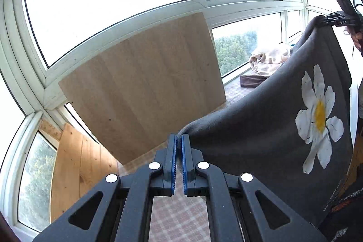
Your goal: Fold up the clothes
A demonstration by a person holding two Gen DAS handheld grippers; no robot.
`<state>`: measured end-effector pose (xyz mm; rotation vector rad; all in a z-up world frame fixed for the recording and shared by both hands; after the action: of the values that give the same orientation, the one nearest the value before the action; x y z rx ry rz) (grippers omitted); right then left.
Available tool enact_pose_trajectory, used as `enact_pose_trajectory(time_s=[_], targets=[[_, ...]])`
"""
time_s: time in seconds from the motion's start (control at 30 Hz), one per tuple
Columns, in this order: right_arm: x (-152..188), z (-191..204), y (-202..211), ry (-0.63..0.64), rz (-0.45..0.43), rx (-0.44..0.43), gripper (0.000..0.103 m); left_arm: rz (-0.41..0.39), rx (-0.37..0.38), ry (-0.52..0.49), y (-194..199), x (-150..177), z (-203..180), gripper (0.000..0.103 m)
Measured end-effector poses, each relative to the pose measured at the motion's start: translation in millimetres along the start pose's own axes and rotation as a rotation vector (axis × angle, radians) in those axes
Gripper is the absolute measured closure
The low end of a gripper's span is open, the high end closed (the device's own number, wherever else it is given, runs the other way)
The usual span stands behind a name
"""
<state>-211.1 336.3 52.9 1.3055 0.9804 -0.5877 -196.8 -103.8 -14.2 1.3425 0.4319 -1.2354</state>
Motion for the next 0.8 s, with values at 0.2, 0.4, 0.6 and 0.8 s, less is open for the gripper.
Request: enact_pose_trajectory(time_s=[0.2, 0.4, 0.6, 0.8], targets=[[59, -30, -164, 0.052, 0.226, 0.104, 0.095, 0.166, -0.044, -0.016, -127, 47, 20, 0.097], [181, -48, -268, 0.041, 0.525, 0.174, 0.094, 0.432, -0.090, 0.047, -241, 155, 26, 0.094], [186, -47, -217, 0.076, 0.476, 0.130, 0.072, 0.466, -0.065, 0.082, -191, 189, 14, 0.076], [170, -79, -185, -0.053, 0.414, 0.154, 0.053, 0.496, -0.040, 0.116, -138, 221, 1, 0.076]])
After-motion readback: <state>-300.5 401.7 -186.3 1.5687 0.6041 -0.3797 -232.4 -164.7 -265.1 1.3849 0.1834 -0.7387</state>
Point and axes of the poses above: each gripper's, at about its wrist camera, not at the fingertips, and y roughly against the way its jaws point, z to its left, x to its underside, the point moved 10 cm from there along -y, roughly the way its jaws point, and after that the axes turned 9 degrees about -z, right-handed, at the moved point
